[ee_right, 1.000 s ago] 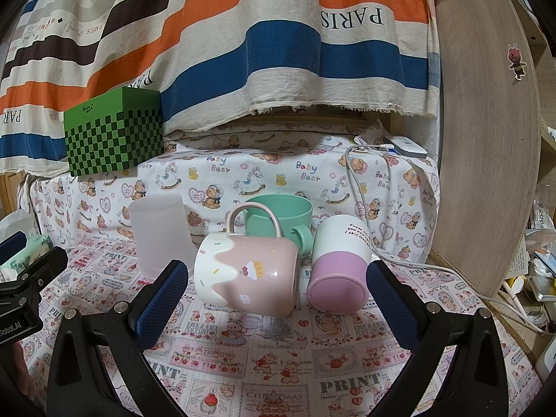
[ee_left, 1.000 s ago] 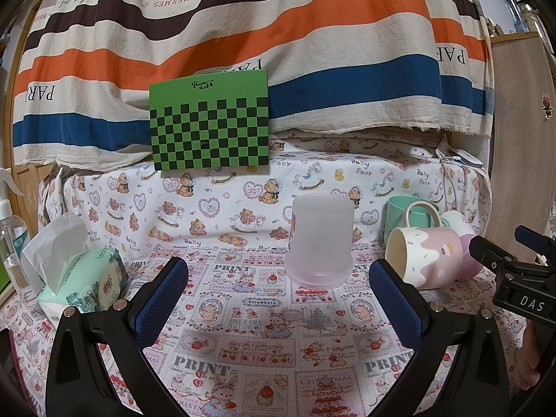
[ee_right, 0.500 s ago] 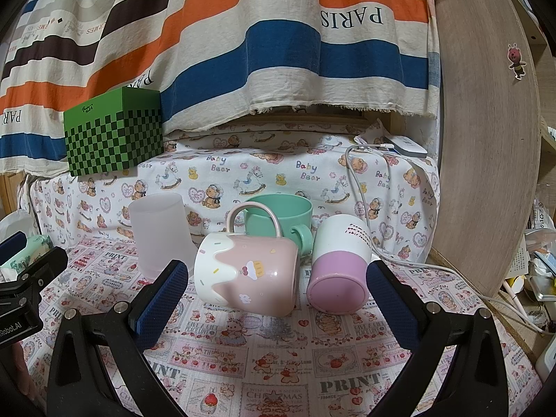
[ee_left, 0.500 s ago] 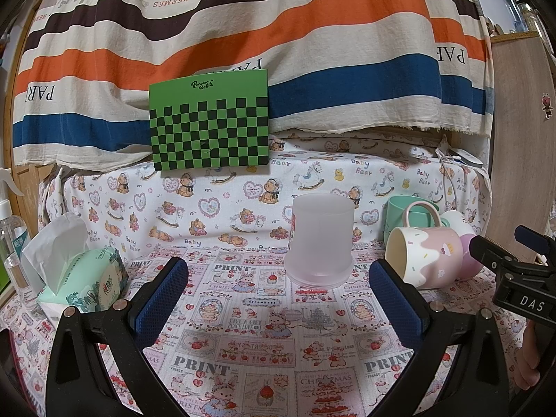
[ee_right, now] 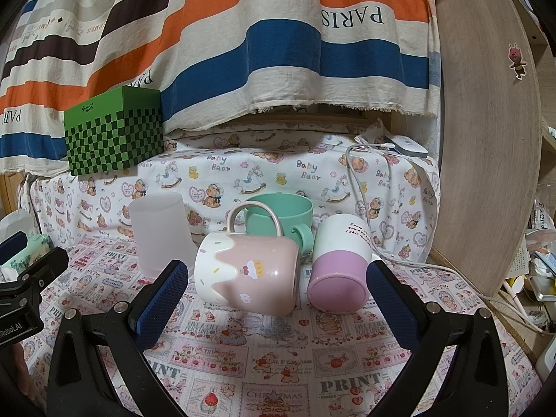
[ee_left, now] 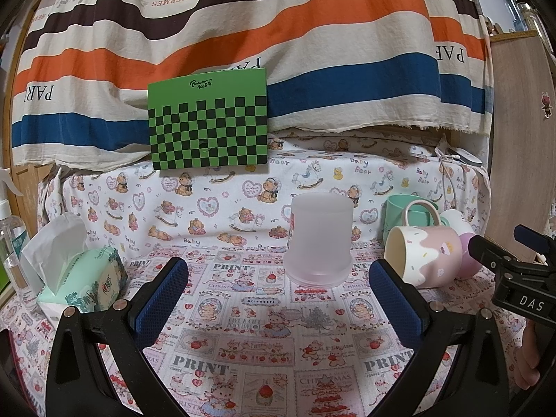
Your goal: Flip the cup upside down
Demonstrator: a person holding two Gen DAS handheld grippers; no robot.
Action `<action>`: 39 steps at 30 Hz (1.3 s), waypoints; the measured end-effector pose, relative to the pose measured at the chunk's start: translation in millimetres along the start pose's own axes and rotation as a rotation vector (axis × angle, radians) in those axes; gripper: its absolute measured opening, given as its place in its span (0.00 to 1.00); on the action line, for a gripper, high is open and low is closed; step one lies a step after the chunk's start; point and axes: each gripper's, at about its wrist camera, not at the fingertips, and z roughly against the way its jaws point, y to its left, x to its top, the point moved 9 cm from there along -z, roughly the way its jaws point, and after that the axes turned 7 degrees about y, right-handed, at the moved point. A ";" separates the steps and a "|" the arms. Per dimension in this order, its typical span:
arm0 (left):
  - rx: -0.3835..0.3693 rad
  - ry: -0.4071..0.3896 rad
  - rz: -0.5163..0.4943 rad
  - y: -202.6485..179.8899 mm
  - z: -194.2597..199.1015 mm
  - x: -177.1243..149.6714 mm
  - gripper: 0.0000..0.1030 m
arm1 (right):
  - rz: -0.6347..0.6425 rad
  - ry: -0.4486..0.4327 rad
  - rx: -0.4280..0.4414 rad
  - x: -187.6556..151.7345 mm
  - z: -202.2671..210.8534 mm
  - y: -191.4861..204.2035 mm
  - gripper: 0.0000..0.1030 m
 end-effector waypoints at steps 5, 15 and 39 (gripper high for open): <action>0.000 0.000 0.000 0.0 0.0 0.0 1.00 | 0.000 0.000 0.000 0.0 -0.1 0.0 1.00; 0.003 -0.005 0.004 5.1 3.5 -1.2 1.00 | 0.001 0.000 0.000 0.0 -0.2 0.2 1.00; -0.026 0.007 -0.020 -4.7 0.8 -2.3 1.00 | 0.038 -0.021 0.020 5.1 5.8 5.9 0.97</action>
